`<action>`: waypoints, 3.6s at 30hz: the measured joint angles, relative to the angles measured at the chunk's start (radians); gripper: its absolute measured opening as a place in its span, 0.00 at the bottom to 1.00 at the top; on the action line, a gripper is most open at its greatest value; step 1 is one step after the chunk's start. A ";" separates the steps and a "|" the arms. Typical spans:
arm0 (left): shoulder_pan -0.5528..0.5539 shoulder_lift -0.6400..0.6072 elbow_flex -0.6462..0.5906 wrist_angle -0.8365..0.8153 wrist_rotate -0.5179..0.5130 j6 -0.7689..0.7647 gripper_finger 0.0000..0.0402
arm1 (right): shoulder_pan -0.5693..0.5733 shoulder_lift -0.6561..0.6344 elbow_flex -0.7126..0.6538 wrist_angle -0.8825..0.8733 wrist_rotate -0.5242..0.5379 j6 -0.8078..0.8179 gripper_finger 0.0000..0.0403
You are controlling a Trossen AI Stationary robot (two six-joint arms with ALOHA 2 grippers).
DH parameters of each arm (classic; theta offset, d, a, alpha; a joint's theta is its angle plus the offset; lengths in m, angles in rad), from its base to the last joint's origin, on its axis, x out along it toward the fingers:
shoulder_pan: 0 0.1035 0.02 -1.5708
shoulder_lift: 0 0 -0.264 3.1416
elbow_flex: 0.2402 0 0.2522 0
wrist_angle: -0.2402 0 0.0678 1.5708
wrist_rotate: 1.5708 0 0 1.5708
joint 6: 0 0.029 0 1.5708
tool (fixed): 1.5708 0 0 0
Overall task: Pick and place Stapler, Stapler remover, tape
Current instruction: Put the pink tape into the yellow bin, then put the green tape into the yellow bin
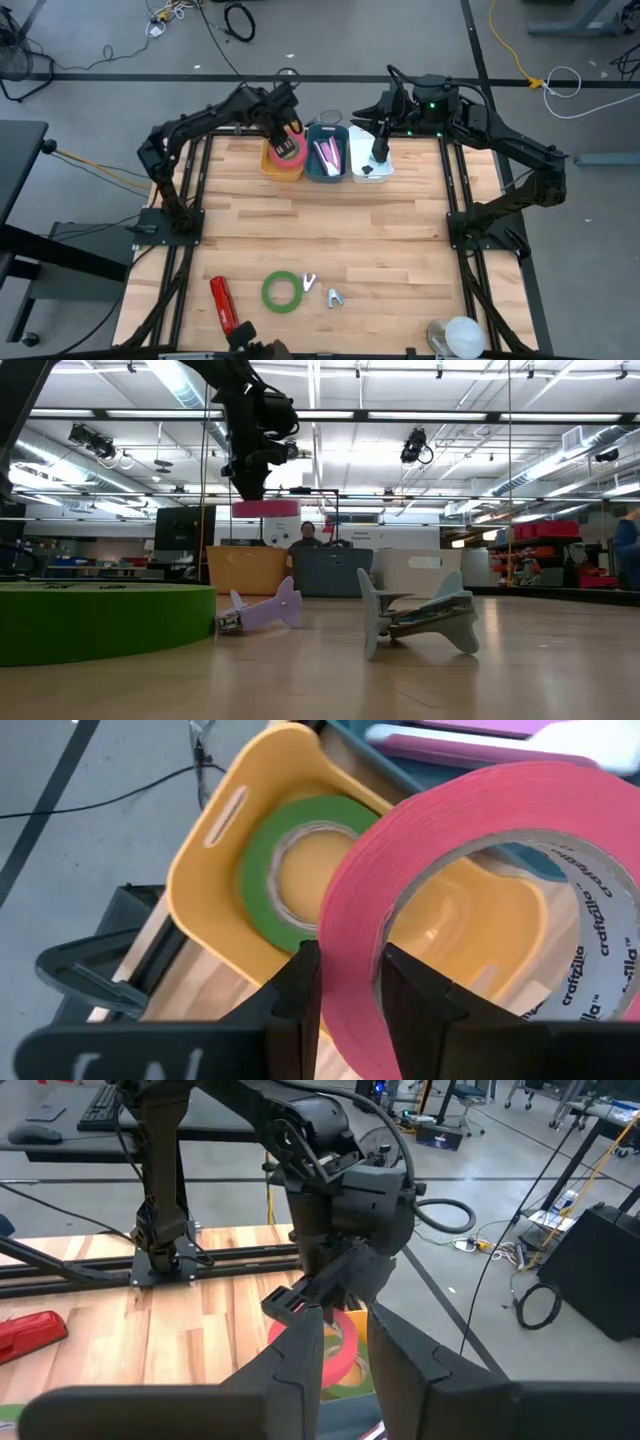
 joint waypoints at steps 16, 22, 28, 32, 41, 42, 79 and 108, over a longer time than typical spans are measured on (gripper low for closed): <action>0.054 0.000 -0.004 0.047 0.000 0.029 0.23 | 0.000 0.000 0.000 0.001 0.000 -0.005 0.20; 0.076 0.001 -0.085 0.119 0.004 0.029 0.23 | 0.000 0.000 0.000 0.001 0.000 -0.005 0.20; 0.085 0.002 -0.163 0.216 0.000 0.023 0.23 | 0.000 0.000 0.000 0.001 0.000 -0.004 0.20; 0.089 0.002 -0.203 0.289 -0.015 0.024 0.23 | 0.000 0.000 0.000 0.001 0.000 -0.004 0.20; 0.120 0.016 -0.220 0.318 -0.048 0.014 0.24 | 0.000 0.000 0.000 -0.003 0.001 -0.003 0.20; 0.124 0.021 -0.220 0.318 -0.044 0.010 0.24 | 0.000 0.000 0.000 -0.006 0.000 -0.003 0.20; 0.048 -0.040 -0.150 0.234 -0.042 0.000 0.55 | 0.000 0.000 0.000 -0.006 0.034 -0.023 0.20; -0.245 -0.160 -0.150 0.134 0.172 -0.063 0.55 | 0.000 0.000 0.000 -0.045 0.024 0.007 0.20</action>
